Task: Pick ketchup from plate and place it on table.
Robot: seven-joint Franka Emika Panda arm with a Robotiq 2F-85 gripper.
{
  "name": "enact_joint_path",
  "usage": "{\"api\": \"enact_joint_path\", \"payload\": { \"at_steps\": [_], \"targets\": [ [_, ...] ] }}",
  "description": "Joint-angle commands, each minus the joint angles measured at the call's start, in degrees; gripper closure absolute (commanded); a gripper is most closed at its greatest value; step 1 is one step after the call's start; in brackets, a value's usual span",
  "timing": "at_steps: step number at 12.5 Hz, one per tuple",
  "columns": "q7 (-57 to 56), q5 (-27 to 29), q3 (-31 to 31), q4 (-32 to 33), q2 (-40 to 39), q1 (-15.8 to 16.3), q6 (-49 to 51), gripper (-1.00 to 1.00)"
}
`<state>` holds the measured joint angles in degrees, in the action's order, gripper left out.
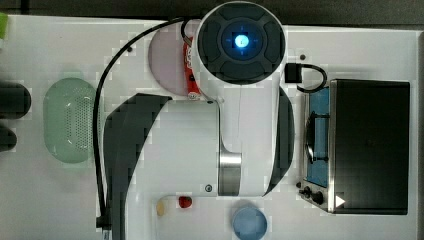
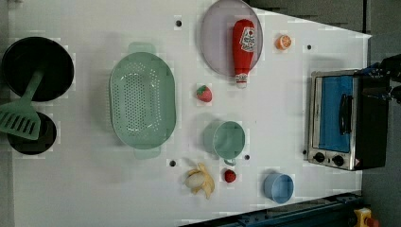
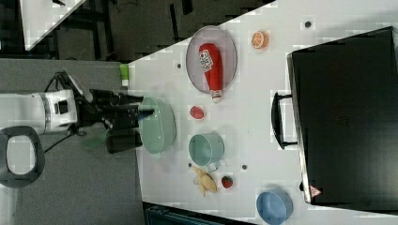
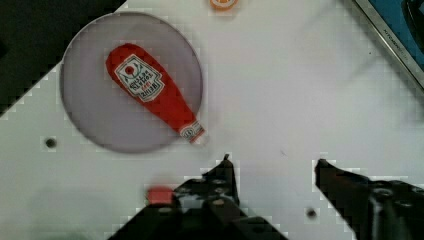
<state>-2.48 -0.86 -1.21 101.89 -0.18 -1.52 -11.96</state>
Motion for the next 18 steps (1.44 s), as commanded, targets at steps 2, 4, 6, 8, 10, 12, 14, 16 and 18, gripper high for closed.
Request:
{"api": "enact_joint_path", "payload": {
  "at_steps": [2,4,6,8,10,12,14,16,18],
  "targets": [
    [4.55,2.42,-3.65,3.25,11.81,-5.92,10.38,-0.80],
    [3.66,2.43,-4.01,3.26,10.65,-5.79,10.08,-1.00],
    [1.48,2.43,-4.59,3.27,8.43,-5.72,9.34,-1.00],
    [-1.02,2.43,-5.10,3.26,5.51,-5.66,7.58,-1.00],
    [-2.96,2.43,-5.57,3.23,2.37,-5.48,4.32,-1.00],
    [-5.94,2.43,-6.20,3.18,-0.69,-5.18,0.91,-1.00],
    [-10.74,2.43,-7.00,3.12,-3.78,-4.92,-1.54,-1.00],
    [-15.55,2.43,-7.73,3.00,-7.15,-4.71,-4.05,-1.00],
    [-20.95,2.40,-8.27,2.66,-10.80,-4.37,-7.36,-1.00]
  ]
}}
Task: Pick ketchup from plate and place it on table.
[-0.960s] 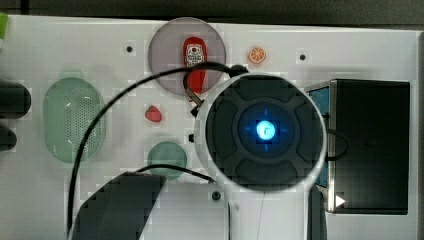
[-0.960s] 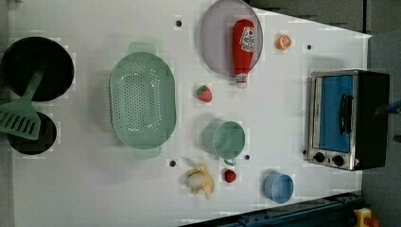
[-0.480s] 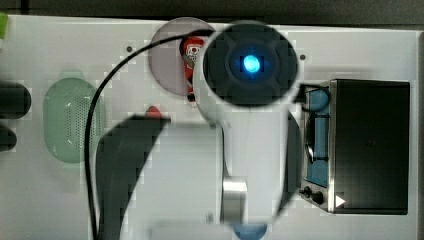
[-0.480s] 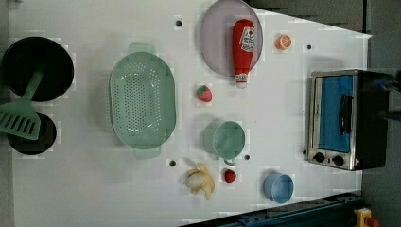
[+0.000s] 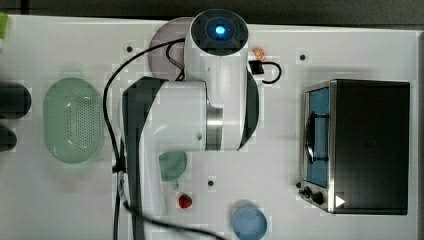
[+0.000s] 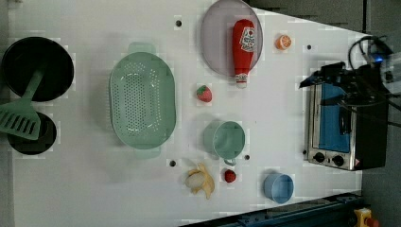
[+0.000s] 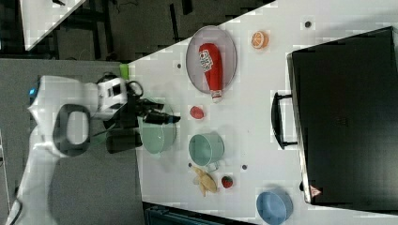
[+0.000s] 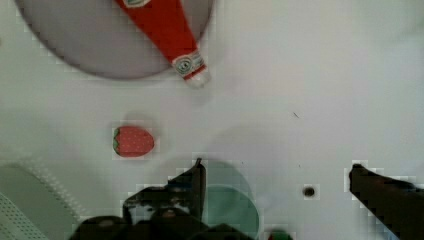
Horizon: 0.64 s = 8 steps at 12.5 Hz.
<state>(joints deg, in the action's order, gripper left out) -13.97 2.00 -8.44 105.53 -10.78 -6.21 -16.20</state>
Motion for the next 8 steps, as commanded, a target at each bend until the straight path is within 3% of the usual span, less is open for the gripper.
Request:
{"api": "enact_joint_path", "payload": {
  "at_steps": [1,8],
  "targets": [
    [-12.09,-0.50,-1.06,-0.99,-2.08,0.57,-4.89,-1.00],
    [-20.95,-2.69,-1.05,-3.94,-15.09,1.66,-18.29,-1.00]
  ]
}}
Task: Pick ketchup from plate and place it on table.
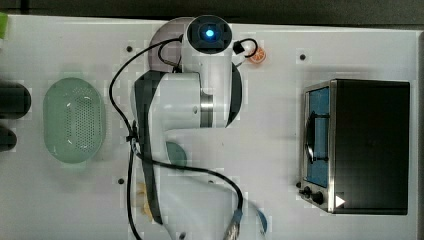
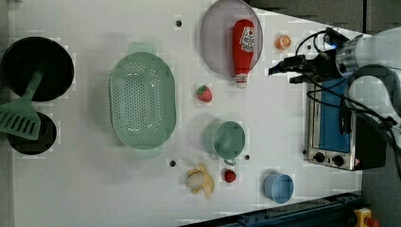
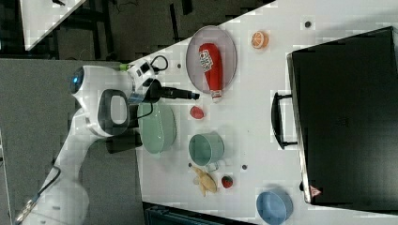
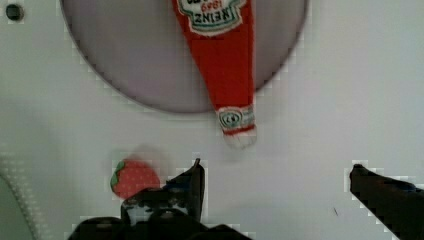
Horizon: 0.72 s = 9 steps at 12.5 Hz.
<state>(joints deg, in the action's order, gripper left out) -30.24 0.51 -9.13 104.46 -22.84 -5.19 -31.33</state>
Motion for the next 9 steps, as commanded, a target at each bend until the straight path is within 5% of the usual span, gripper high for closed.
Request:
{"api": "enact_joint_path", "payload": {
  "at_steps": [1,9],
  "targets": [
    [-4.70,-2.39,-0.36,-4.31,-5.00,0.98,-3.66,-1.00],
    [-4.79,-6.61,-0.26,-11.35,-17.73,2.34,-12.90,-1.00]
  ]
}}
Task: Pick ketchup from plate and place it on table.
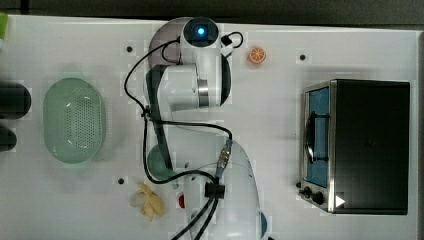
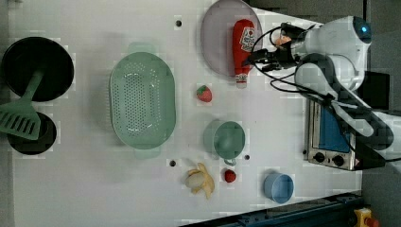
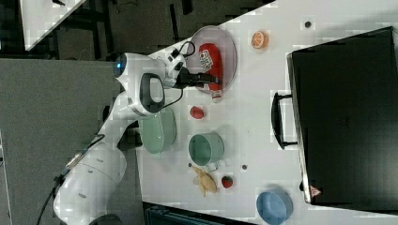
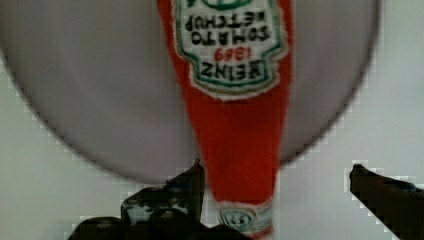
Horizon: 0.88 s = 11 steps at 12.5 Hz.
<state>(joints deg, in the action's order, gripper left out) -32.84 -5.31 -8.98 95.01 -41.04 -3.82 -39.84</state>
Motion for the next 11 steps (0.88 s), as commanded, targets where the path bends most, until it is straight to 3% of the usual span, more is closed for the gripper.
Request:
{"api": "enact_joint_path", "payload": {
  "at_steps": [1,8,9,11],
  "targets": [
    [-2.20,-0.80,-0.39,-1.89,-0.25,1.06,-6.60,-1.00],
    [-2.20,-0.86,0.02,-1.84,-4.33,1.29,-12.57,-1.00],
    [-2.20,-0.86,0.03,-1.83,-4.61,1.33,-12.61,-0.92],
    [-2.20,-0.86,0.09,-1.85,-4.88,1.34,-12.73,-0.42]
  ]
}}
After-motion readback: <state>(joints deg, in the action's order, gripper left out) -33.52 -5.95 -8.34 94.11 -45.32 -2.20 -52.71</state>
